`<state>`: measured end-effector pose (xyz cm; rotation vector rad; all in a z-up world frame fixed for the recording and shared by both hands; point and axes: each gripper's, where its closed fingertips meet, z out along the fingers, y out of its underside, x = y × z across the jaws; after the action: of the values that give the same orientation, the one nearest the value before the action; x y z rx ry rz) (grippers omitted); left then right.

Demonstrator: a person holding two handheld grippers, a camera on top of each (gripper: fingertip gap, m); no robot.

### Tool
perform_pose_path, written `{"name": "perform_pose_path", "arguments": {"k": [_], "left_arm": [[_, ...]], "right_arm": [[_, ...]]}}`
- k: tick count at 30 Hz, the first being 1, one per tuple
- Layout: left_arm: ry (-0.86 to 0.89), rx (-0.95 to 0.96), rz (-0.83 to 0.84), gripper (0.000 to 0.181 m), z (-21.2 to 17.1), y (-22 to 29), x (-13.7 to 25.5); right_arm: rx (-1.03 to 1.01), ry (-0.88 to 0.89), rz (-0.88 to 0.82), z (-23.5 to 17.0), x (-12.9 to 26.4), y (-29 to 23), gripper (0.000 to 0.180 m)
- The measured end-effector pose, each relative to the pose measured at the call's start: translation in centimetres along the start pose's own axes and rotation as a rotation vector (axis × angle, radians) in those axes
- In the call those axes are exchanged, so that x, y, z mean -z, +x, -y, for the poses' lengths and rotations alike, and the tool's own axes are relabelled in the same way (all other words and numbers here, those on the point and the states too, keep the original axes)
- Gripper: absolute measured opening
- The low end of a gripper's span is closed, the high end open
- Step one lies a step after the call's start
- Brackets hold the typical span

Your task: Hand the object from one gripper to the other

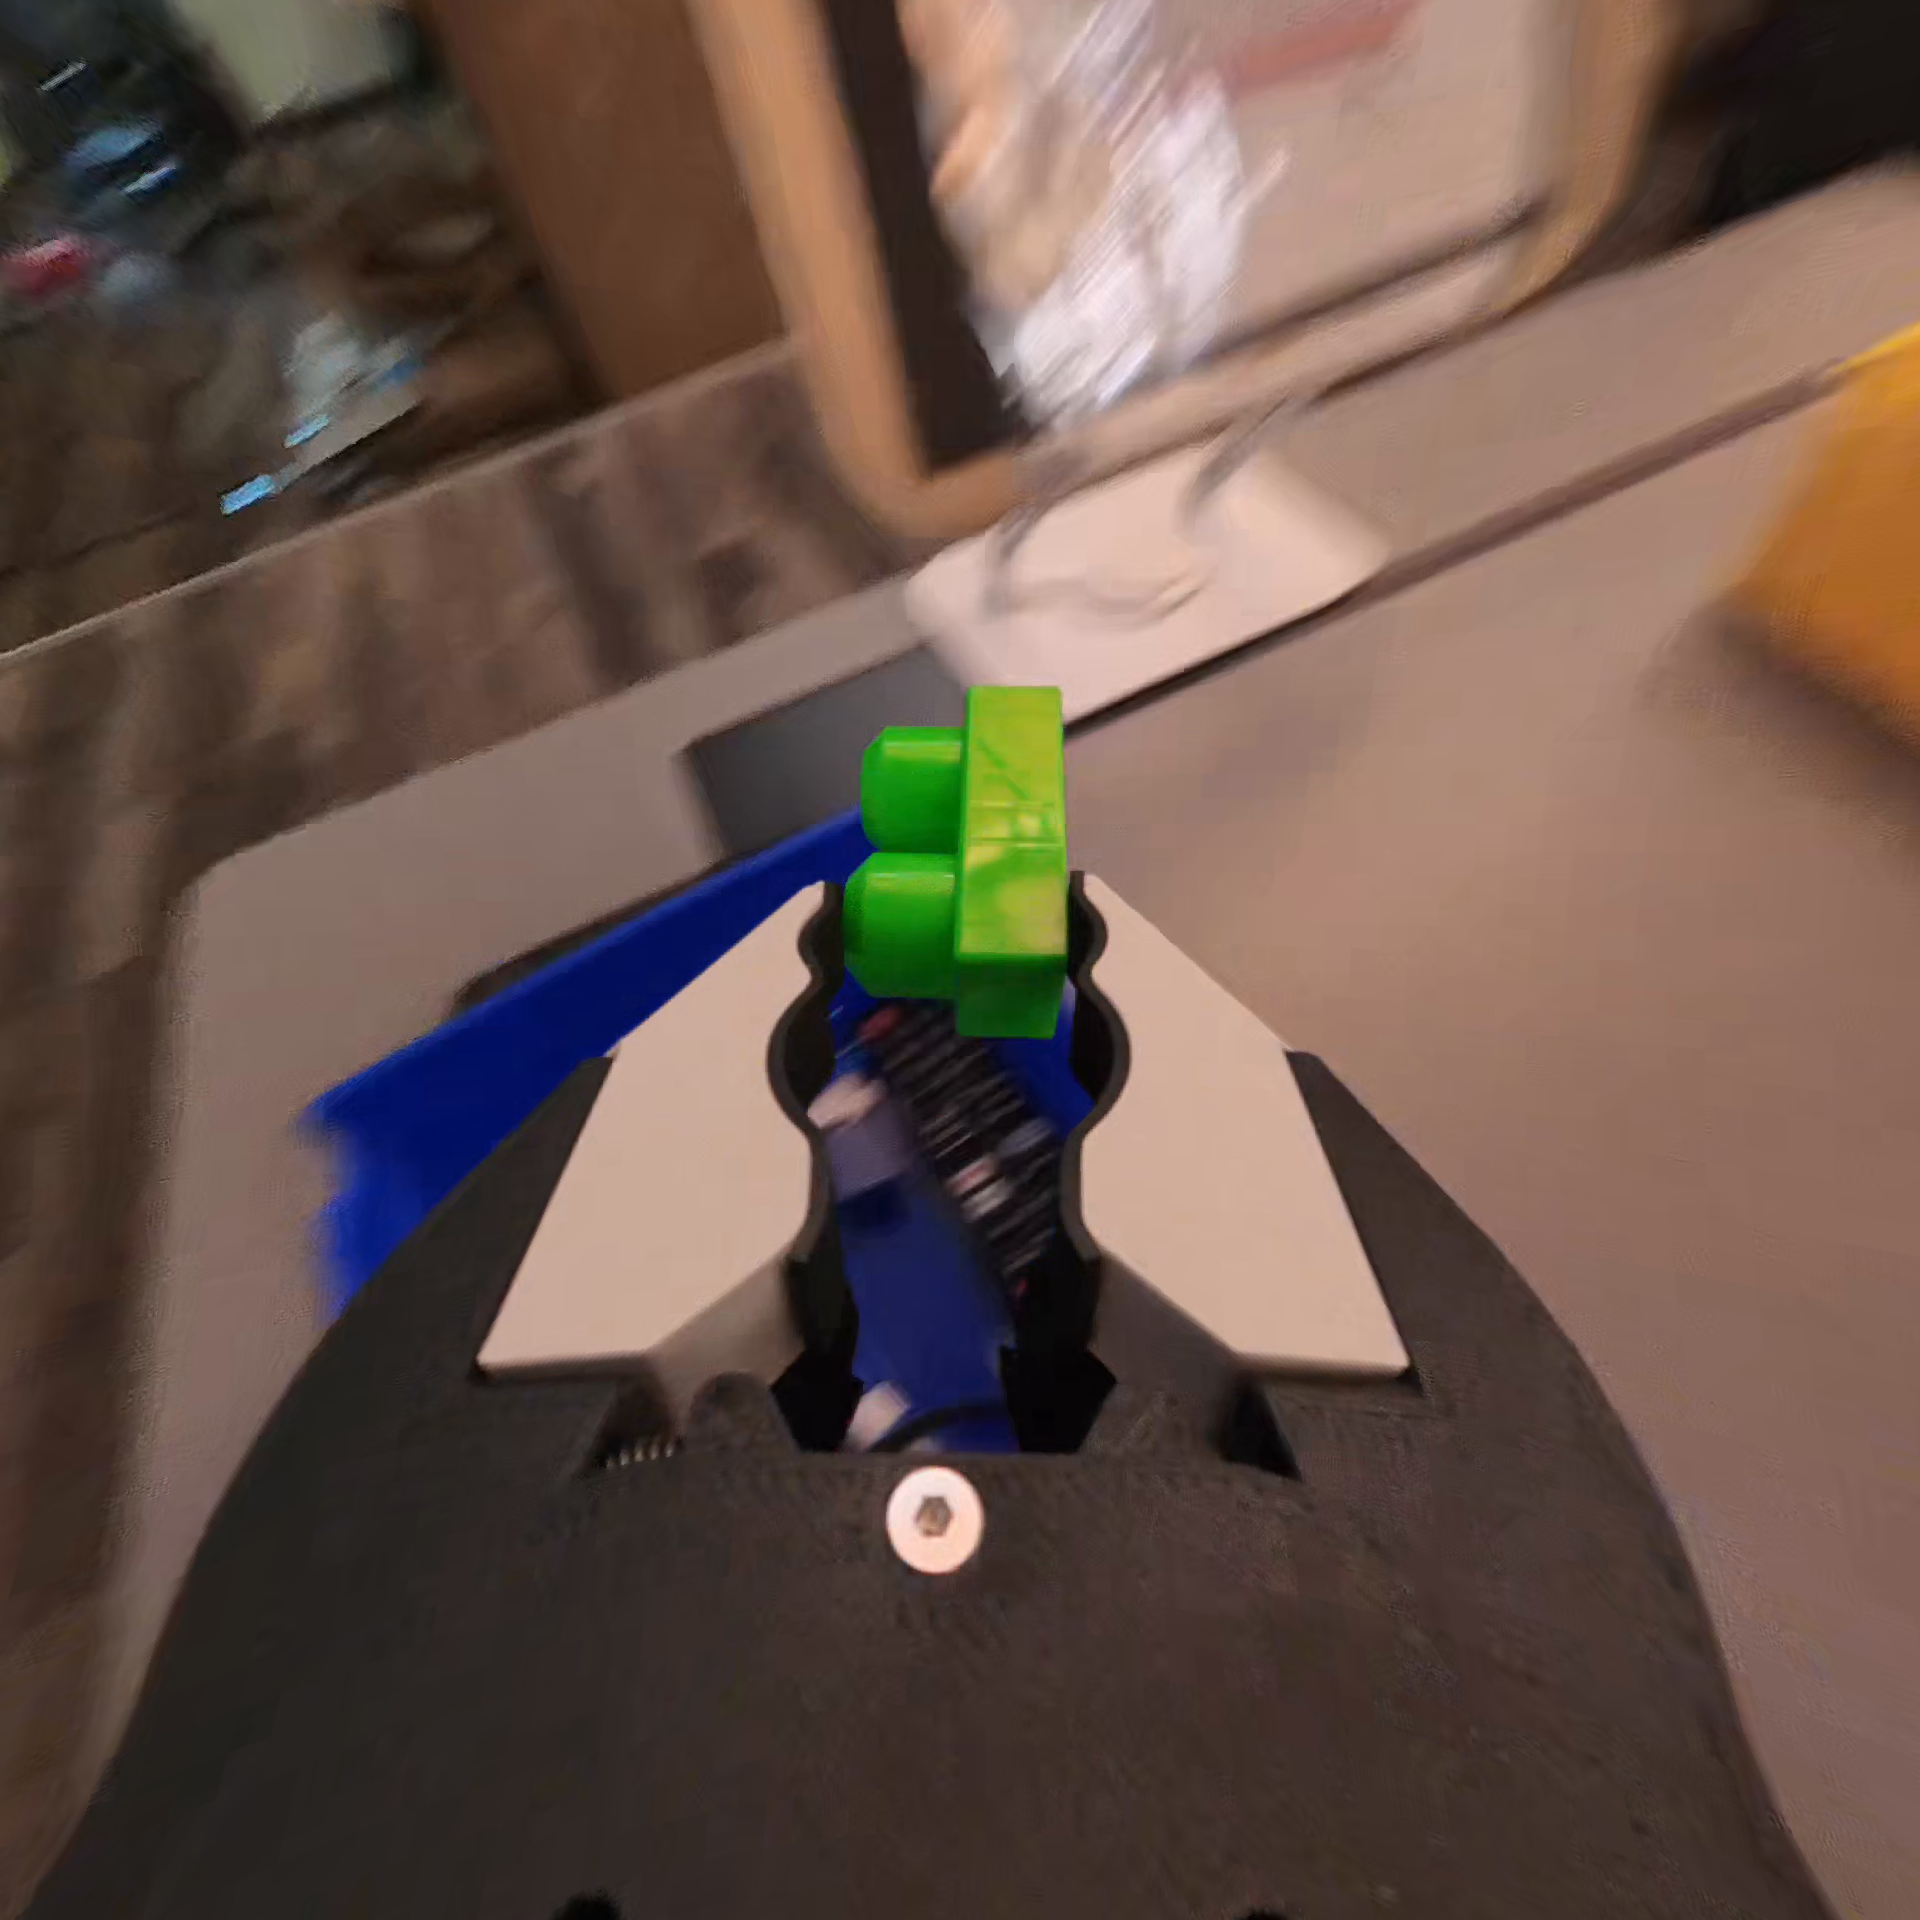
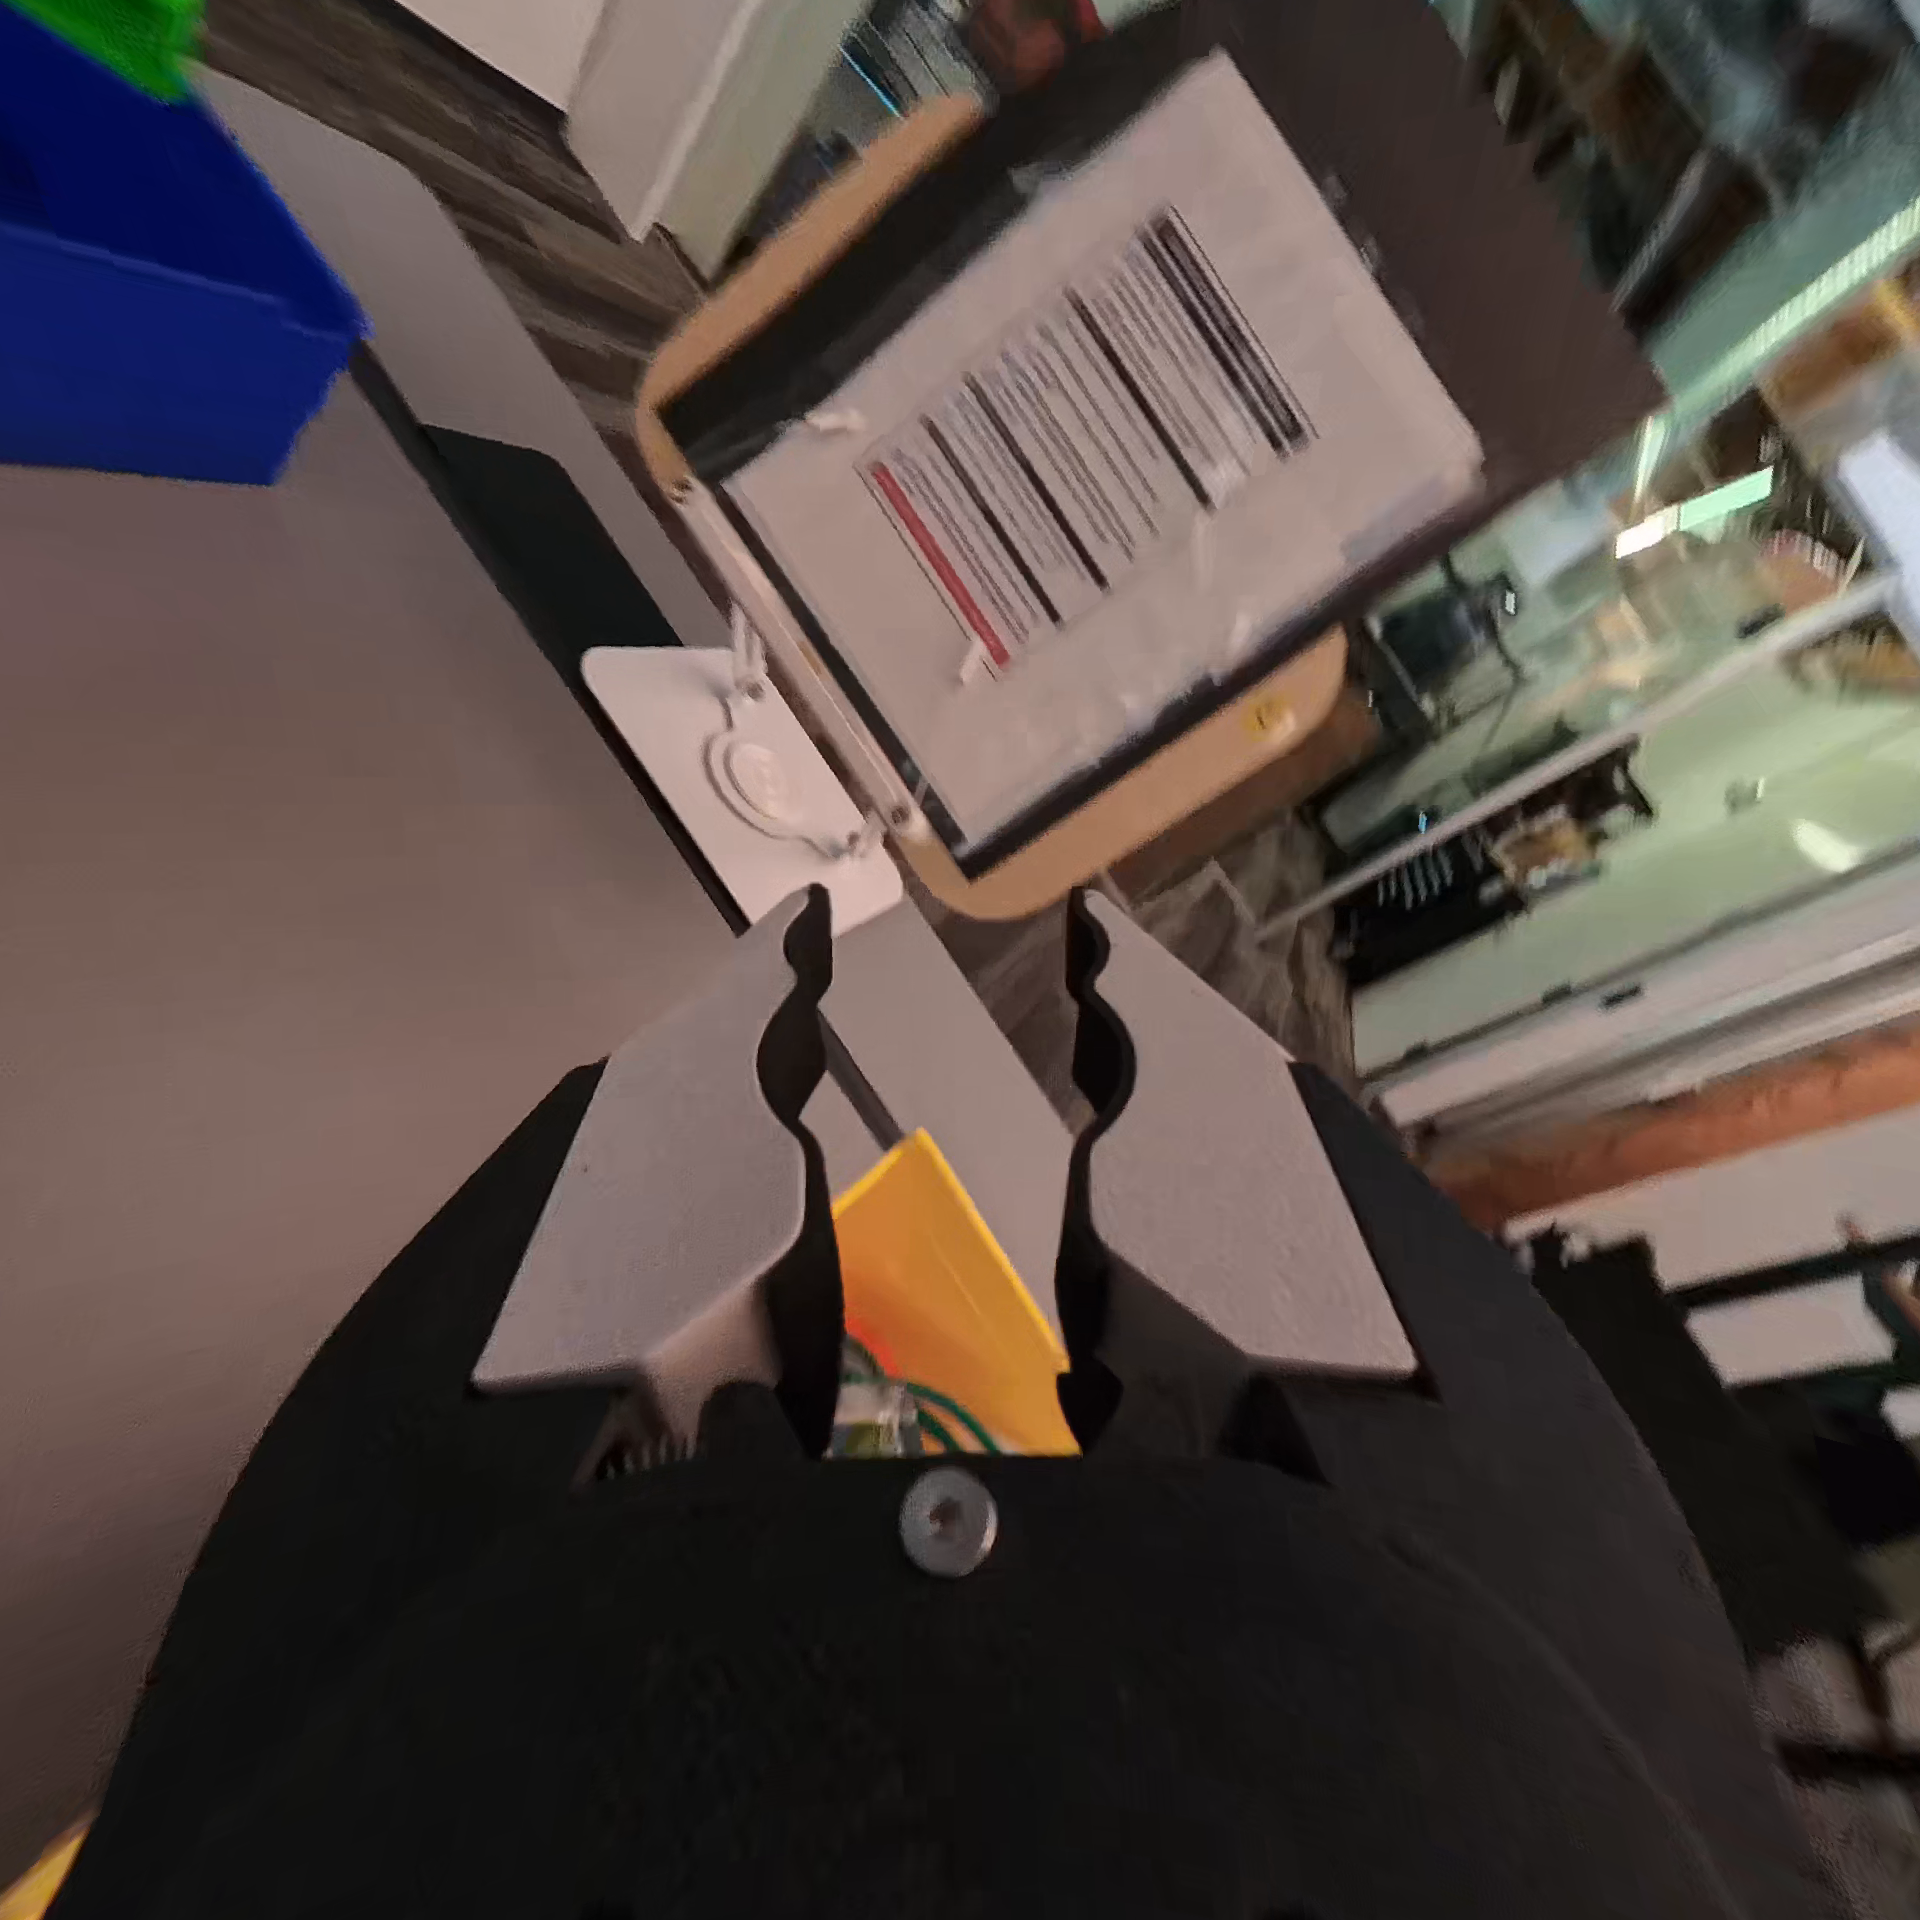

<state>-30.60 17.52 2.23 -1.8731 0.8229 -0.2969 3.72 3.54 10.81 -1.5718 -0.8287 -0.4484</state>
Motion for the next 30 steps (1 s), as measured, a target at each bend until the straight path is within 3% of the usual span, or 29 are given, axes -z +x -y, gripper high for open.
{"name": "perform_pose_path", "arguments": {"k": [5, 10, 19, 21, 23, 25, 27, 30], "left_arm": [[0.266, 0.178, -0.624, 0.042, 8.0, 11.8, 5.2], [0.212, 0.321, -0.938, 0.041, 9.2, 17.3, 7.2], [0.001, 0.113, -0.846, 0.042, 5.8, 20.7, 4.8], [-0.011, 0.112, -0.871, 0.041, 5.7, 21.3, 4.9], [-0.019, 0.11, -0.882, 0.041, 5.7, 21.6, 4.9], [0.006, 0.108, -0.875, 0.042, 6.1, 21.6, 4.9], [0.105, 0.122, -0.869, 0.065, 7.7, 21.3, 5.4], [0.285, 0.067, -0.762, 0.08, 10.1, 19.8, 6.2]], "right_arm": [[0.29, 0.207, -0.018, 5.9, -1.7, -5.6, 0.053], [0.573, 0.499, -0.179, 12.4, -0.1, -10.8, 0.062], [0.647, 0.411, -0.038, 12.4, -1.7, -15.3, 0.06], [0.667, 0.377, -0.006, 11.8, -2.2, -16.0, 0.054], [0.69, 0.349, 0.009, 11.2, -2.6, -16.3, 0.037], [0.659, 0.338, 0.009, 11.1, -2.8, -16.1, 0.036], [0.581, 0.322, 0.012, 11.0, -3.0, -15.4, 0.036], [0.377, 0.313, -0.011, 10.9, -3.5, -13.0, 0.036]]}}
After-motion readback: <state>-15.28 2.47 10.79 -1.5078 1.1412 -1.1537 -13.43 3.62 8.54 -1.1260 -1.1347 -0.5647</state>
